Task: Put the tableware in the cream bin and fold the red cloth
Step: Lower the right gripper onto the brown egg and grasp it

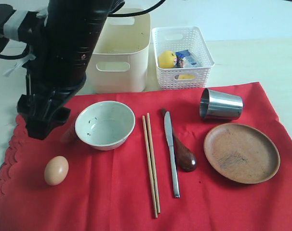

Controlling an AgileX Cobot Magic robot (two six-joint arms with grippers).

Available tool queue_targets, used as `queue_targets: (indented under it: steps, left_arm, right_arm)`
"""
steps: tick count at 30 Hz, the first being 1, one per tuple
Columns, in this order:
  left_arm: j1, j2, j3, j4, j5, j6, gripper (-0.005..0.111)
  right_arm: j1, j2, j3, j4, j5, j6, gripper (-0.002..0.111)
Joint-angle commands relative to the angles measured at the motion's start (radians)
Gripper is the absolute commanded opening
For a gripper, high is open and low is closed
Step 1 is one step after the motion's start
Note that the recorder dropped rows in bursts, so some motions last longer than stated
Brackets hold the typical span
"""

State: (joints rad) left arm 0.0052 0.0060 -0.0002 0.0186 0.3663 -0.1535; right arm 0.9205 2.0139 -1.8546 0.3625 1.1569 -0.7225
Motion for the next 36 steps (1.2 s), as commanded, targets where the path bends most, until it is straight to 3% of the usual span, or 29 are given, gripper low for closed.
queue_targets:
  steps: [1, 6, 36]
  left_arm:
    - [-0.004, -0.006, 0.0, 0.001, -0.011, -0.004, 0.0]
    - [-0.004, -0.006, 0.0, 0.001, -0.011, -0.004, 0.0]
    - [-0.004, -0.006, 0.0, 0.001, -0.011, -0.004, 0.0]
  right_arm:
    - [0.032, 0.023, 0.005, -0.001, -0.011, -0.017, 0.07]
    - [0.054, 0.063, 0.005, 0.004, -0.012, -0.011, 0.075]
    - [0.115, 0.277, 0.005, -0.169, -0.202, 0.13, 0.078]
